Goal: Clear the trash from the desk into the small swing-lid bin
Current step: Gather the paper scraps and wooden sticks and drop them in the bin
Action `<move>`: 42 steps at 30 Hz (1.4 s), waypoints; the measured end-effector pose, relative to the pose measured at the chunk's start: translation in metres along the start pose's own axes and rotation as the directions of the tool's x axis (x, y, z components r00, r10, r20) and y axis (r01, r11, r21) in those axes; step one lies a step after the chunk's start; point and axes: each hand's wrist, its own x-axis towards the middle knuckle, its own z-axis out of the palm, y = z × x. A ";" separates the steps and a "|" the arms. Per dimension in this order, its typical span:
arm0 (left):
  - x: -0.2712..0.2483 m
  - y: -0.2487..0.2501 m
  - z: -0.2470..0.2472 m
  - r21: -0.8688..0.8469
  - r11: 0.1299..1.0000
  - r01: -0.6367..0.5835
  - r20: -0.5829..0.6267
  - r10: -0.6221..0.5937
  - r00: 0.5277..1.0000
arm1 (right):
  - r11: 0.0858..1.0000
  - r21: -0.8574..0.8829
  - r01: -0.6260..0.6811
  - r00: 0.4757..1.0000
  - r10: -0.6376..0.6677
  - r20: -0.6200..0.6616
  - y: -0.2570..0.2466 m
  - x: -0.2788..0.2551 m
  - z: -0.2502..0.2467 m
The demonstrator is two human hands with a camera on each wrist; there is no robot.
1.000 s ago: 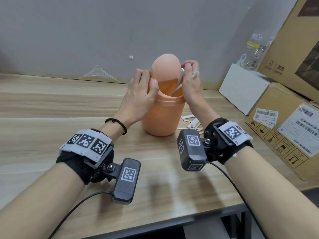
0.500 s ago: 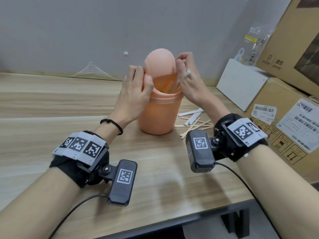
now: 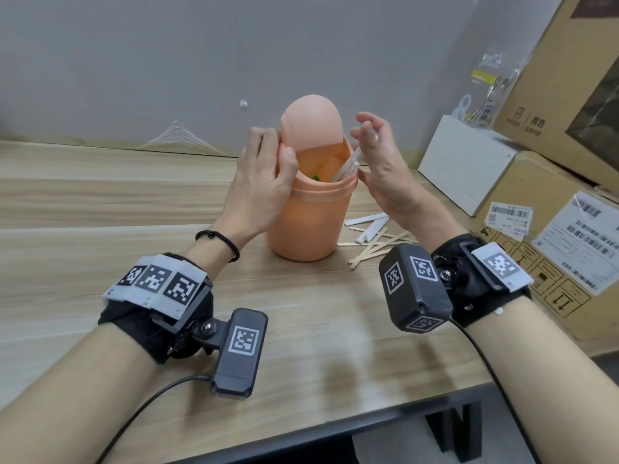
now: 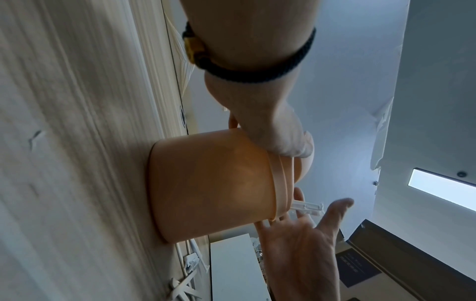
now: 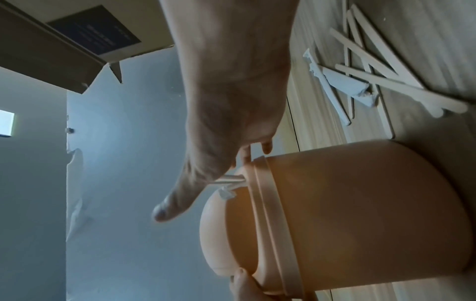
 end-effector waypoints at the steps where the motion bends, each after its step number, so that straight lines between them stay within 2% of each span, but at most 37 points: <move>1: 0.000 0.000 0.000 0.000 1.000 0.002 -0.001 -0.002 1.000 | 1.000 0.000 0.009 0.999 -0.009 -0.034 0.000 -0.002 0.000; 5: 0.000 0.000 0.000 0.002 1.000 0.010 -0.004 -0.010 1.000 | 0.993 -0.015 0.117 0.970 -0.118 -0.212 0.002 -0.008 0.000; 7: 0.000 0.000 0.000 0.001 1.000 0.012 -0.003 -0.012 1.000 | 0.984 -0.052 0.172 0.951 -0.179 -0.251 0.002 -0.011 -0.002; 14: 0.000 0.001 0.000 0.000 1.000 0.009 -0.008 -0.009 1.000 | 0.961 -0.162 0.224 0.968 -0.238 -0.074 0.005 -0.028 -0.005; 19: -0.001 0.001 0.000 -0.001 1.000 0.013 -0.001 -0.013 1.000 | 0.908 -0.340 0.243 0.935 -0.312 -0.166 0.006 -0.024 0.000; 24: -0.001 0.002 0.000 -0.002 1.000 0.012 0.001 -0.012 1.000 | 0.790 -0.553 0.265 0.893 -0.417 -0.167 0.004 -0.018 -0.001; 32: -0.001 0.002 -0.002 0.001 1.000 0.013 -0.003 -0.013 1.000 | 0.746 -0.586 0.317 0.823 -0.524 -0.221 -0.012 -0.017 0.003; 35: -0.001 0.002 -0.002 0.008 1.000 0.014 -0.001 -0.014 1.000 | 0.719 -0.636 0.281 0.849 -0.495 -0.185 -0.015 -0.013 0.005; 39: -0.001 0.001 -0.003 0.020 1.000 0.017 0.012 -0.018 1.000 | 0.701 -0.699 0.140 0.914 -0.363 -0.181 -0.016 -0.011 0.006; 42: 0.000 0.001 -0.003 0.030 0.999 0.011 0.020 -0.012 1.000 | 0.677 -0.728 0.107 0.925 -0.337 -0.176 -0.019 -0.008 0.006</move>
